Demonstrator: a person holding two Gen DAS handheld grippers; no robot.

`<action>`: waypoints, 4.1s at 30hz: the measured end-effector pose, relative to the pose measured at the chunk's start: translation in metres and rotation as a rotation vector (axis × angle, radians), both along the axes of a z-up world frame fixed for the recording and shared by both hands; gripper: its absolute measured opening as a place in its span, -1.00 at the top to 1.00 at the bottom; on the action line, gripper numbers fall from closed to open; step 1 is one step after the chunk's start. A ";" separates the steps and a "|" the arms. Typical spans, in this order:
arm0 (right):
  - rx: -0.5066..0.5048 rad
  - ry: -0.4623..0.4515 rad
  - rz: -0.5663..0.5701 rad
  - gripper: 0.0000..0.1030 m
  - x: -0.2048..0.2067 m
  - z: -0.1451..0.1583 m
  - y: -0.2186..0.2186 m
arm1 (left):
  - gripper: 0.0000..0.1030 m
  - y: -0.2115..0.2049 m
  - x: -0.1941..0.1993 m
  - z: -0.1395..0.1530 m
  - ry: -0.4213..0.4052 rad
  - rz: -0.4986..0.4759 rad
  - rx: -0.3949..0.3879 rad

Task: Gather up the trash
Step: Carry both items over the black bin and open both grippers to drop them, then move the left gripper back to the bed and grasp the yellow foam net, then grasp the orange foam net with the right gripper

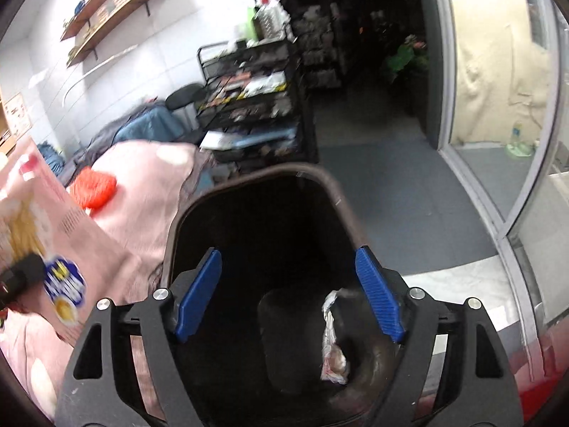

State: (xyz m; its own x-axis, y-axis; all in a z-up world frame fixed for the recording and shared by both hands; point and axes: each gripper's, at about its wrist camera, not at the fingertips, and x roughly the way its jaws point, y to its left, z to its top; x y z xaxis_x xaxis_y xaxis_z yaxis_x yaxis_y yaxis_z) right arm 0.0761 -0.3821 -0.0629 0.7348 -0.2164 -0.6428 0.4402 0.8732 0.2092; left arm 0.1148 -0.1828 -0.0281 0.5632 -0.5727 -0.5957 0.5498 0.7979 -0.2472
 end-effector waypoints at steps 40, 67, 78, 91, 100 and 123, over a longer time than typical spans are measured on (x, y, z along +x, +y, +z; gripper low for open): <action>0.000 -0.063 -0.100 -0.89 -0.022 0.027 -0.036 | -0.73 -0.075 0.009 -0.046 0.044 -0.143 0.265; -0.090 -0.142 0.211 -0.89 0.002 0.039 0.058 | -0.88 0.060 -0.021 0.023 -0.219 0.165 0.127; -0.099 -0.144 0.371 -0.89 0.030 0.048 0.119 | -0.88 0.131 -0.011 0.017 -0.170 0.353 0.111; -0.143 -0.101 0.501 -0.89 0.075 0.051 0.169 | -0.88 0.174 0.013 0.002 -0.066 0.419 0.102; -0.132 -0.057 0.456 -0.89 0.097 0.045 0.151 | -0.75 0.119 0.051 -0.008 -0.023 0.246 0.281; -0.280 0.058 0.602 -0.59 0.189 0.031 0.179 | 0.63 0.154 0.050 -0.004 0.003 0.334 0.111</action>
State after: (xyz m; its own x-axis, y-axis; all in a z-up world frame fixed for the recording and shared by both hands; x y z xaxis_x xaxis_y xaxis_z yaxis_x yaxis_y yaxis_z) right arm 0.2656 -0.2033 -0.0318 0.7453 0.0562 -0.6644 -0.1372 0.9880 -0.0703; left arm 0.1650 -0.0288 -0.0323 0.7065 -0.2888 -0.6461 0.2533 0.9557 -0.1503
